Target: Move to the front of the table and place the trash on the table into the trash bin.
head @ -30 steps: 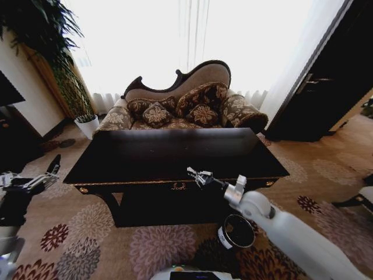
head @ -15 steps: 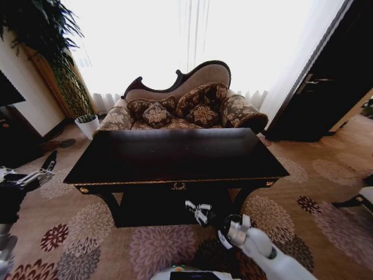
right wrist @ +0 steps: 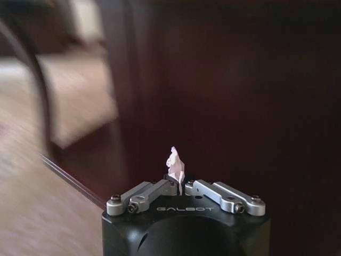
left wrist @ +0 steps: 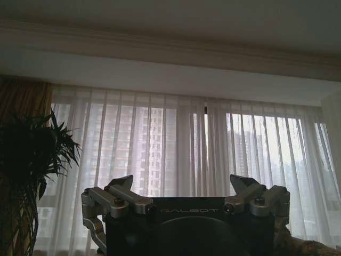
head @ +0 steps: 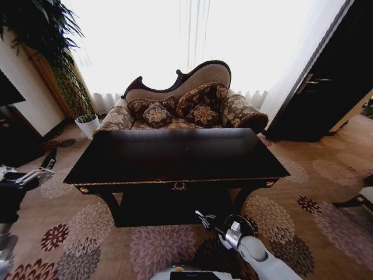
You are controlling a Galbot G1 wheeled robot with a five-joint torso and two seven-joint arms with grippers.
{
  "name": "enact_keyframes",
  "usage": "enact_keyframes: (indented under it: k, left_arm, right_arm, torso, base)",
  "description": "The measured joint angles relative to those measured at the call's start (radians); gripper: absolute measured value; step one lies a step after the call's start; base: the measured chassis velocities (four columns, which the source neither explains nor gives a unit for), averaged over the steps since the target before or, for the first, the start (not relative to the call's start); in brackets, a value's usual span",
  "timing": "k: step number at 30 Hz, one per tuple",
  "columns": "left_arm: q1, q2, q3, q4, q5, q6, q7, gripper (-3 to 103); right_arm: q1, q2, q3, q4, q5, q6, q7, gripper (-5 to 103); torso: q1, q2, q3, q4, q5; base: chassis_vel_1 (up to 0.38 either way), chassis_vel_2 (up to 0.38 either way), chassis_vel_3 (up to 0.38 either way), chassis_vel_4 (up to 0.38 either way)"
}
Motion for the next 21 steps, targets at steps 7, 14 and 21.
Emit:
enact_keyframes:
  k: [7, 14, 21]
  left_arm:
    - [0.003, -0.025, 0.027, -0.016, 0.02, 0.0, 0.0, 100]
    - [0.01, -0.028, 0.027, -0.022, 0.024, 0.0, 0.0, 100]
    - [0.013, -0.036, 0.028, -0.022, 0.031, -0.001, 0.001, 100]
  right_arm:
    - [0.098, 0.033, -0.015, -0.191, -0.059, -0.134, 0.257, -2]
    - [0.159, 0.048, -0.022, -0.312, -0.074, -0.206, 0.361, 3]
    - [0.208, 0.05, -0.018, -0.422, -0.064, -0.213, 0.394, 20]
  torso:
    - [0.0, 0.0, 0.0, 0.0, 0.0]
    - [0.0, 0.0, 0.0, 0.0001, -0.0002]
    - [0.0, 0.0, 0.0, 0.0, -0.0001]
  base:
    - [0.0, 0.0, 0.0, 0.0]
    - [0.0, 0.0, 0.0, 0.0]
    - [0.0, 0.0, 0.0, 0.0]
